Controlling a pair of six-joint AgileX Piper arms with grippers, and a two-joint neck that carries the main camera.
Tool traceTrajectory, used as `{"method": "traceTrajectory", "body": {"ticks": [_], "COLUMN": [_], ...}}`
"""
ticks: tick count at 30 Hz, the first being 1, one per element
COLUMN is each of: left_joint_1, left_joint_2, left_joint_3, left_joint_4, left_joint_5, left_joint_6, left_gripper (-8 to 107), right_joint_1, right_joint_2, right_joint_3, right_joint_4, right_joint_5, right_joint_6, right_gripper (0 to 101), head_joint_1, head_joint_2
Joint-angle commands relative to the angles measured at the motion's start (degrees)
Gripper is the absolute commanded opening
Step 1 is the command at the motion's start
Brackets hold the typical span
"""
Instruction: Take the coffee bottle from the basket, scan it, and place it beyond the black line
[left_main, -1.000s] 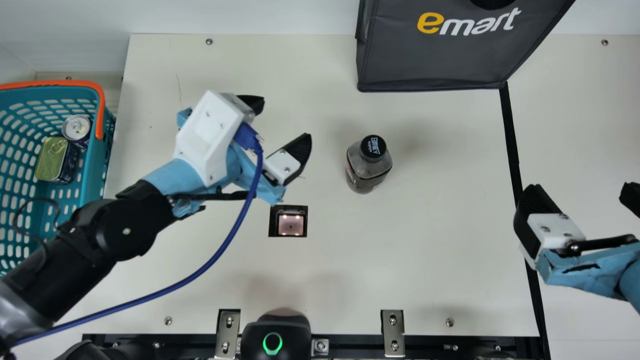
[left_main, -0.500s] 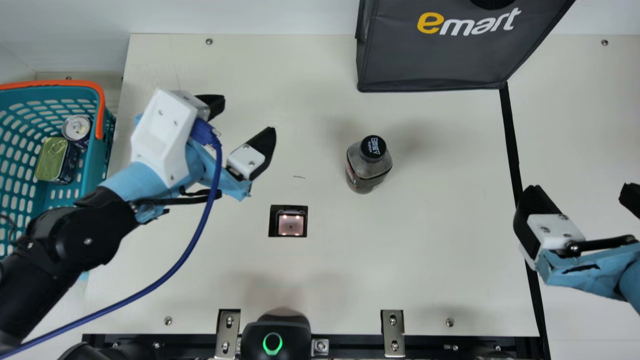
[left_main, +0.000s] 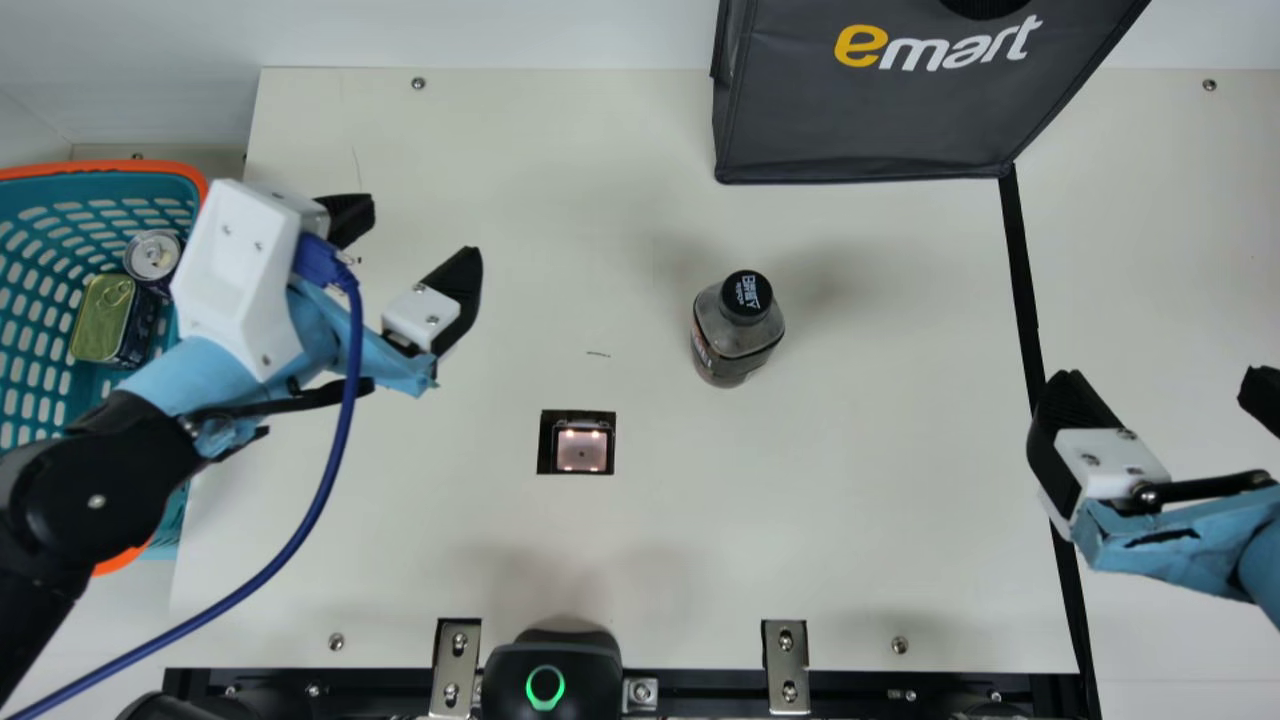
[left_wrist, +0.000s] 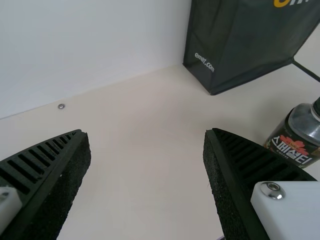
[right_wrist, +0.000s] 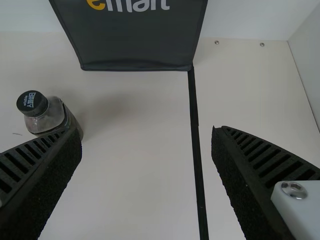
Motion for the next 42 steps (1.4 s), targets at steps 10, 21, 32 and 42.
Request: {"method": "traceTrajectory", "body": {"ticks": [10, 21, 32, 42], "left_joint_1": [6.54, 12.1, 16.84, 19.85], "left_joint_2": [-3.67, -7.6, -11.13, -14.91], "left_joint_3": [2.57, 4.76, 5.86, 7.52], "left_joint_4": [-1.0, -1.43, -2.04, -0.22], "left_joint_5": [3.4, 6.29, 9.1, 11.18], "left_joint_6": [2.53, 5.6, 7.38, 6.75], "left_gripper": [90, 90, 90, 90], "right_joint_1": [0.0, 0.0, 0.0, 0.0], "right_joint_2": [0.0, 0.0, 0.0, 0.0], "right_joint_3": [0.0, 0.0, 0.0, 0.0], "right_joint_4": [0.0, 0.0, 0.0, 0.0], "right_joint_5": [0.0, 0.0, 0.0, 0.0], "right_joint_6": [0.0, 0.0, 0.0, 0.0], "right_gripper": [91, 91, 91, 91], "head_joint_1": [-1.57, -1.57, -1.57, -1.57], "head_joint_2": [0.09, 0.09, 0.09, 0.09]}}
